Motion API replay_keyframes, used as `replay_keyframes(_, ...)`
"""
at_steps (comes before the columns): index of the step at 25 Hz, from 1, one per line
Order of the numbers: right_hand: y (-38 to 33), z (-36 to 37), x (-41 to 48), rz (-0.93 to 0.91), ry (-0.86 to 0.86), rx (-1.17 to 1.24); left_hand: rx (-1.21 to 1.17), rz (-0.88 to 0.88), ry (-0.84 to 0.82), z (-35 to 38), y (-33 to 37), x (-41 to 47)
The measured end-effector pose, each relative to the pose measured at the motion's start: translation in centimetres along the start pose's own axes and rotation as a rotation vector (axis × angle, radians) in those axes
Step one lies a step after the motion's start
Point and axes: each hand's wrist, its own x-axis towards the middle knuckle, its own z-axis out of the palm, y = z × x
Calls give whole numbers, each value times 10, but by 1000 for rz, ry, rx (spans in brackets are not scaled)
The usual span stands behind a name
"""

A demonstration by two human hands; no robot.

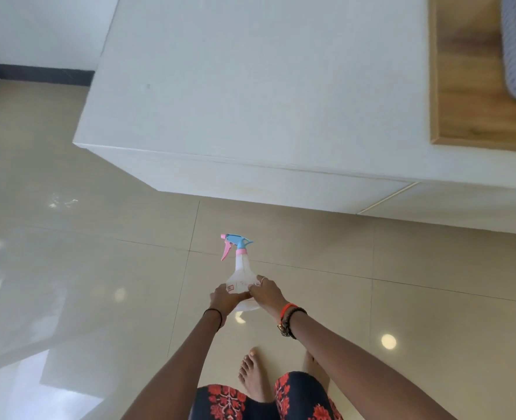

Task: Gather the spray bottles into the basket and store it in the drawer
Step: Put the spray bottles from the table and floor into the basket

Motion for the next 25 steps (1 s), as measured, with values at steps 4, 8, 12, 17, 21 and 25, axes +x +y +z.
replay_keyframes(4,-32,-19,-70,-35,45,38,-39,42,10,-15,32,-73)
replay_keyframes(8,-63,-38,-138,-77,110,78,-60,111,35,-29,59,-139)
replay_keyframes(12,-87,-59,-205,-120,178,142,-87,184,13,-36,86,-201)
replay_keyframes(17,-104,-88,-268,-145,252,270,-87,303,-33,-36,114,-260)
replay_keyframes(21,-113,-117,-303,-182,315,403,-17,495,-70,-37,138,-297)
replay_keyframes(25,-119,-147,-330,-188,305,528,64,625,-101,-31,163,-323)
